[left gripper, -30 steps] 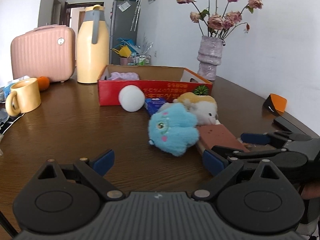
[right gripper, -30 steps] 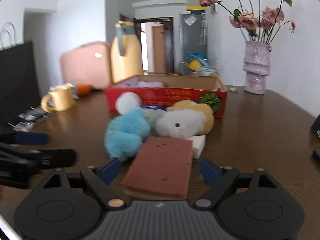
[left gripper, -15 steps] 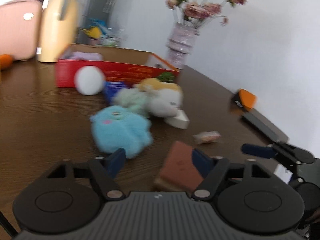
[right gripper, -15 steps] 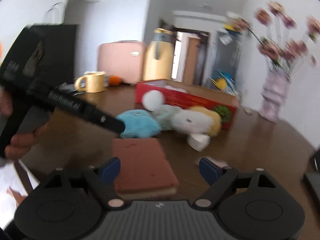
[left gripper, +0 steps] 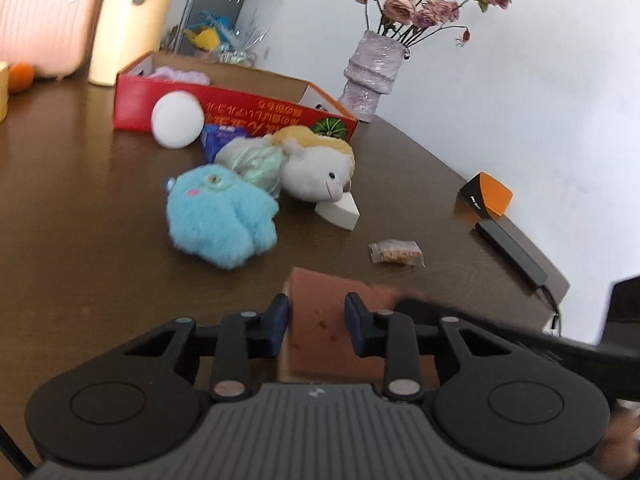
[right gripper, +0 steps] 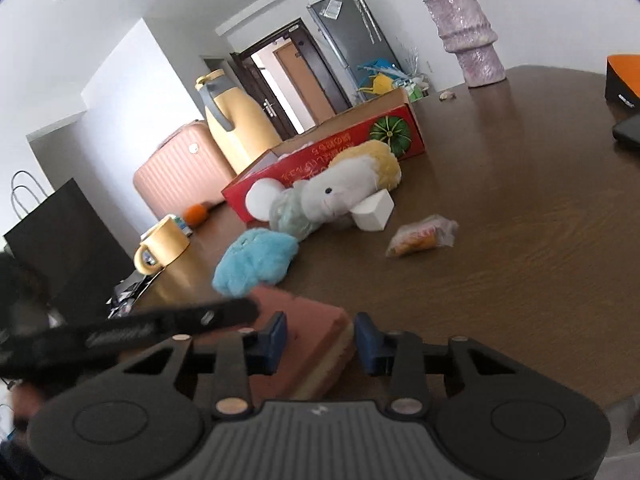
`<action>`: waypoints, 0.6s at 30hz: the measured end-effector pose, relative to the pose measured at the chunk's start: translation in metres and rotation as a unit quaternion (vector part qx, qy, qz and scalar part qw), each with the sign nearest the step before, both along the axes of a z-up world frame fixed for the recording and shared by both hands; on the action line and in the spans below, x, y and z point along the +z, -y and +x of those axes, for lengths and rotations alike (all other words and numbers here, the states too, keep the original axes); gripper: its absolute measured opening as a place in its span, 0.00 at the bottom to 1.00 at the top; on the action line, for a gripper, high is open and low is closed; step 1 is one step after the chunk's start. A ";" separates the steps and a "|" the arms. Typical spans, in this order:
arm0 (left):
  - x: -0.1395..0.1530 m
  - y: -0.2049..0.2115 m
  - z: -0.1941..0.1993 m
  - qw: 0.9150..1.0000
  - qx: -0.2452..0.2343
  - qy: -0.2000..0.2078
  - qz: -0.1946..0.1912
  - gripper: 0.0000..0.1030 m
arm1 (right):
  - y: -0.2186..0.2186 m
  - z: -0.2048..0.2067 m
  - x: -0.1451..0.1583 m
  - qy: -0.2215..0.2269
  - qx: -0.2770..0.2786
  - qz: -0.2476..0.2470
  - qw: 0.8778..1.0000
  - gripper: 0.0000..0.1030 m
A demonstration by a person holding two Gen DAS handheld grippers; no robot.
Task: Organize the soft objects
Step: 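Reach both grippers to the brown rectangular sponge and close on it, then carry the sponge into the box beside the headband and open both grippers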
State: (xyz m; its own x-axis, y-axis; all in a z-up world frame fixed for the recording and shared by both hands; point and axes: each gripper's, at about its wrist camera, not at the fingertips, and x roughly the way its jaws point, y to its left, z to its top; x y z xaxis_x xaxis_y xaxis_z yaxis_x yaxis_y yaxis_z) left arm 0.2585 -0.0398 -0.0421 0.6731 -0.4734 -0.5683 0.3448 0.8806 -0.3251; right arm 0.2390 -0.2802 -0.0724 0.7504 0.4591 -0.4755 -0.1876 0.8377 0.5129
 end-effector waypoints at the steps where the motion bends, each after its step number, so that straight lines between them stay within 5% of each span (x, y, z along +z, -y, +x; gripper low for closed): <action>1: 0.001 -0.002 -0.004 1.000 0.006 -0.005 -0.002 0.31 | -0.004 0.005 0.000 0.012 -0.003 -0.010 1.000 0.32; 10: -0.002 -0.025 -0.016 0.998 0.028 -0.034 -0.043 0.48 | -0.017 0.007 0.010 0.022 -0.005 -0.047 0.999 0.32; 18: -0.007 -0.021 -0.014 0.997 0.006 -0.044 -0.067 0.32 | -0.013 0.001 0.010 0.007 0.003 -0.041 0.999 0.28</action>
State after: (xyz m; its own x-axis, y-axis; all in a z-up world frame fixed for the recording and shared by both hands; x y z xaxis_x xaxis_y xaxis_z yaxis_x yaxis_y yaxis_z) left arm 0.2443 -0.0193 -0.0492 0.6295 -0.5416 -0.5572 0.2998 0.8308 -0.4689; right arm 0.2404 -0.2675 -0.0623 0.7543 0.4237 -0.5015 -0.2000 0.8758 0.4393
